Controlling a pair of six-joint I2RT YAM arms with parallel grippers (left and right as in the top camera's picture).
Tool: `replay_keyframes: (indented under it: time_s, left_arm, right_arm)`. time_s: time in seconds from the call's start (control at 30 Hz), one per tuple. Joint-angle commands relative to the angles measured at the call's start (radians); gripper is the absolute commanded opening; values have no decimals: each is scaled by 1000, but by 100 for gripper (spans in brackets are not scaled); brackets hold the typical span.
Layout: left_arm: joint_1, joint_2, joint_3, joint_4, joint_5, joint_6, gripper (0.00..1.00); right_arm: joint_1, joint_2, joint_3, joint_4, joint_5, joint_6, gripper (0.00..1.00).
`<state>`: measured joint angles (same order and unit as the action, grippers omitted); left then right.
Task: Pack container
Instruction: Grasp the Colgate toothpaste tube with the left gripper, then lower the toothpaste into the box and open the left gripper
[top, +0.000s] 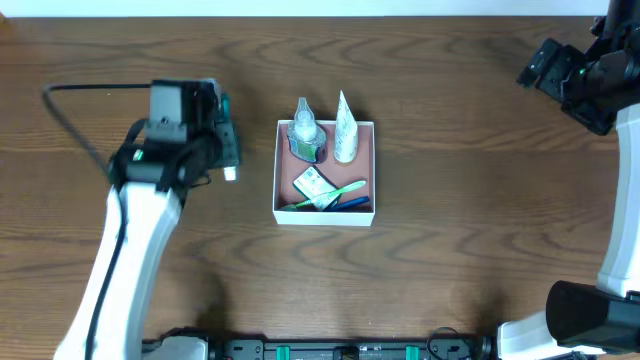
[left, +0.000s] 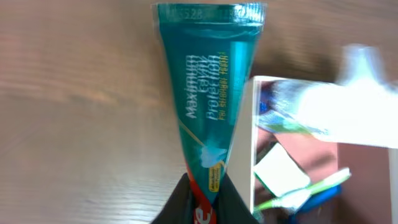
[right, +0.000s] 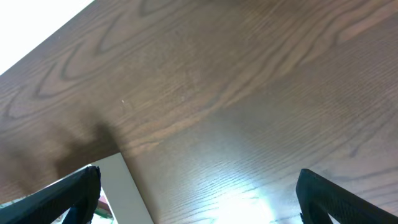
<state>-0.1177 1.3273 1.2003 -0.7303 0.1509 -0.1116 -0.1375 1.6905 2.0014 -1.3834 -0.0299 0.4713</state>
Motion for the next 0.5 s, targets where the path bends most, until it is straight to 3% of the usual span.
replay_keyframes:
  time_s: [0.0, 0.2, 0.4, 0.47]
  left_arm:
    - [-53, -59, 5, -30, 40, 316, 6]
    - [-192, -53, -4, -151, 254, 805, 6]
    - [-302, 35, -5, -163, 255, 1063, 6]
    - [-332, 80, -5, -157, 255, 1142, 11]
  right_arm:
    - [-6, -2, -3, -1, -4, 14, 99]
    - [-6, -2, -3, -1, -4, 14, 99]
    - [-6, -2, -3, -1, -4, 14, 99]
    - [-6, -2, -3, -1, -4, 14, 99]
